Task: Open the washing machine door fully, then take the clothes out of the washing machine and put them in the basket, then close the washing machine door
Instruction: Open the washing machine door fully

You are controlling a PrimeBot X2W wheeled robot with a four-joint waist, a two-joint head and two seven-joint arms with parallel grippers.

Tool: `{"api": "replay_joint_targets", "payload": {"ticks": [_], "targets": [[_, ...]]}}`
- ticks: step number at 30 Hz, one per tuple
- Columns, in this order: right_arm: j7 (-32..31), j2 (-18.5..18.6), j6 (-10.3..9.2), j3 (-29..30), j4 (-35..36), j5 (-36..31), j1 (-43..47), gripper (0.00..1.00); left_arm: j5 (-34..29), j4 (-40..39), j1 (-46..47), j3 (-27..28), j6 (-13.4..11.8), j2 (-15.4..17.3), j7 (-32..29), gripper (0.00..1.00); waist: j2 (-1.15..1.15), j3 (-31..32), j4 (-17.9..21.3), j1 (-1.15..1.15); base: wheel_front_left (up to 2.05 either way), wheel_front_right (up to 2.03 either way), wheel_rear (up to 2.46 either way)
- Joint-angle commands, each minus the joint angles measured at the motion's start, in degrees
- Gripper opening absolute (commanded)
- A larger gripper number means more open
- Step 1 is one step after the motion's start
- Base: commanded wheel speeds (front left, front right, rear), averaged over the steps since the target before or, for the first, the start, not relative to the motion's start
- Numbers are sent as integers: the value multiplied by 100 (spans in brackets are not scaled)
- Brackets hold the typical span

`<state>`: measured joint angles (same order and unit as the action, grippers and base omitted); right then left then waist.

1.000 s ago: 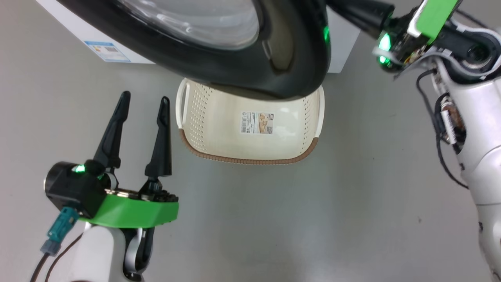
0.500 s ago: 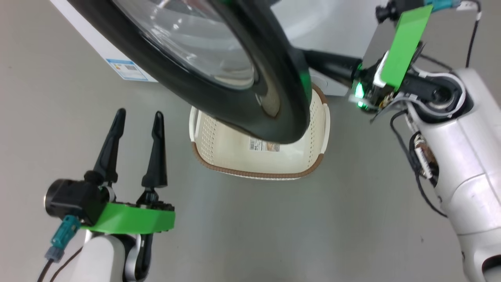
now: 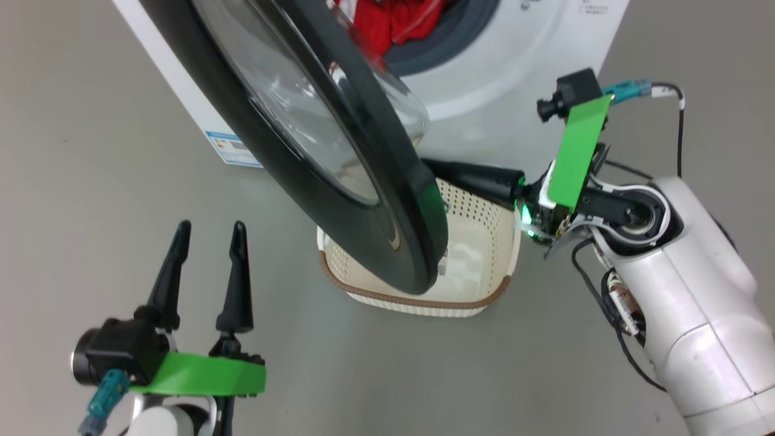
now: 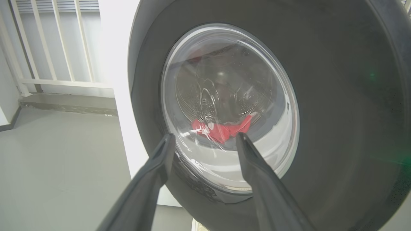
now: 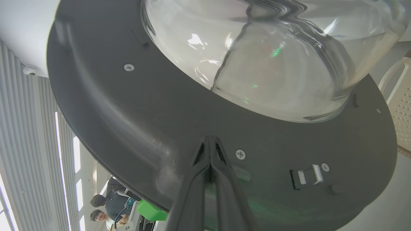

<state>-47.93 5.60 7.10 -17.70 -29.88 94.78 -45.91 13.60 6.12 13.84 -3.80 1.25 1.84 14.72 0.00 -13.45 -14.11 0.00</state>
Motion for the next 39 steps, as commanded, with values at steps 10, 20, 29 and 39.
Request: {"api": "replay_joint_targets", "payload": {"ticks": [10, 20, 29, 39], "targets": [[-19, -237, 39, -289, 42, -46, 349, 0, -81, -163, -404, 226, -104, 126, 28, 100, 0, 559, -476, 0, 0, 0, 0], [139, -266, 39, -468, -165, -11, 525, 0, -33, -198, -580, 172, -111, 184, -89, 100, 0, 886, -940, 0, 0, 0, 0], [257, -270, 39, -603, -233, 75, 628, 0, -26, -260, -697, 54, -135, 193, -209, 100, 0, 1023, -1328, 0, 0, 0, 0], [360, -271, 39, -863, -298, 248, 597, 0, 27, -329, -769, 9, -169, 222, -258, 100, 0, 1058, -1603, 0, 0, 0, 0]]}}
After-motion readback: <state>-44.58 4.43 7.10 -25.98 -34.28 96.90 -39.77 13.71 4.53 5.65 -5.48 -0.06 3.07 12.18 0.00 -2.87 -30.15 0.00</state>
